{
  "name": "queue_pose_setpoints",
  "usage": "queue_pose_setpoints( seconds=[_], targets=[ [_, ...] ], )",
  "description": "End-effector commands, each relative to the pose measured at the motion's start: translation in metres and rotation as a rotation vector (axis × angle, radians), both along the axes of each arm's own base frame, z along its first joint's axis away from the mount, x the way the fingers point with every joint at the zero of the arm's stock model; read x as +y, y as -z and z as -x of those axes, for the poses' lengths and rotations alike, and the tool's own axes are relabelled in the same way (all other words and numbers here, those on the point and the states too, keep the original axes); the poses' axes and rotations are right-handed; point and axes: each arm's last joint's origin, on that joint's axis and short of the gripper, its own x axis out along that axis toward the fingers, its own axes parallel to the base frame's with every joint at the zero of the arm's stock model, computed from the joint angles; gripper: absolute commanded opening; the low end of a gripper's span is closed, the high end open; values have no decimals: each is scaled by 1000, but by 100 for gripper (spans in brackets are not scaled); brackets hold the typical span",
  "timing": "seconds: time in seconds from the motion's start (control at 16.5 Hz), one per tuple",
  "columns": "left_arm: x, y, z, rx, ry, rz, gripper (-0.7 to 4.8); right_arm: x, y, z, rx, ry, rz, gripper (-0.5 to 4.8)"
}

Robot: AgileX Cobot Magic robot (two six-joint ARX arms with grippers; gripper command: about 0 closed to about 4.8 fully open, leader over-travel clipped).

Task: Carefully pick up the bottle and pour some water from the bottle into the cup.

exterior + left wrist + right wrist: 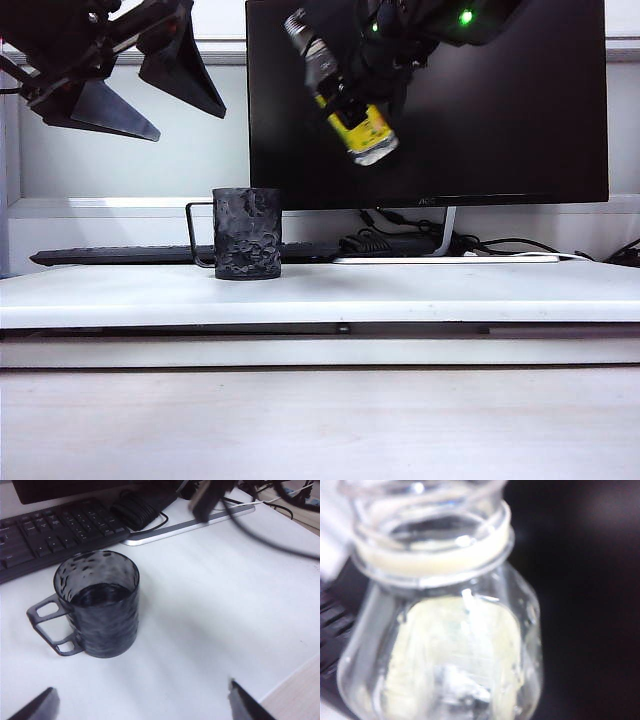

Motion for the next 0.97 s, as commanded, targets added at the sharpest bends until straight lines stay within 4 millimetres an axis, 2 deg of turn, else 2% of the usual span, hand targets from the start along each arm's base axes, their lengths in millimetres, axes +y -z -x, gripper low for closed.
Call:
queue_pose_setpoints(
  seconds=[0.06, 0.24, 0.3, 0.36, 0.42, 0.61, 0.97],
  targets=[
    [0, -4, 0, -9, 1, 23, 479, -10, -23, 7, -42, 165, -119, 134],
    [0, -3, 0, -4, 0, 21, 479, -28, -41, 15, -4, 213, -243, 126],
    [0, -3, 0, -3, 0, 21, 479, -36, -43, 16, 30, 230, -299, 91],
    [0, -3, 0, -1, 0, 23, 479, -47, -42, 15, 90, 263, -358, 91],
    [0, -3, 0, -1, 0, 23, 479, -54, -37, 14, 147, 290, -374, 94],
    [0, -3, 0, 0, 0, 23, 479, -57, -22, 15, 224, 302, -370, 94],
    [0, 0, 2, 29, 0, 5, 479, -61, 36, 26, 343, 286, -486, 94]
  ],
)
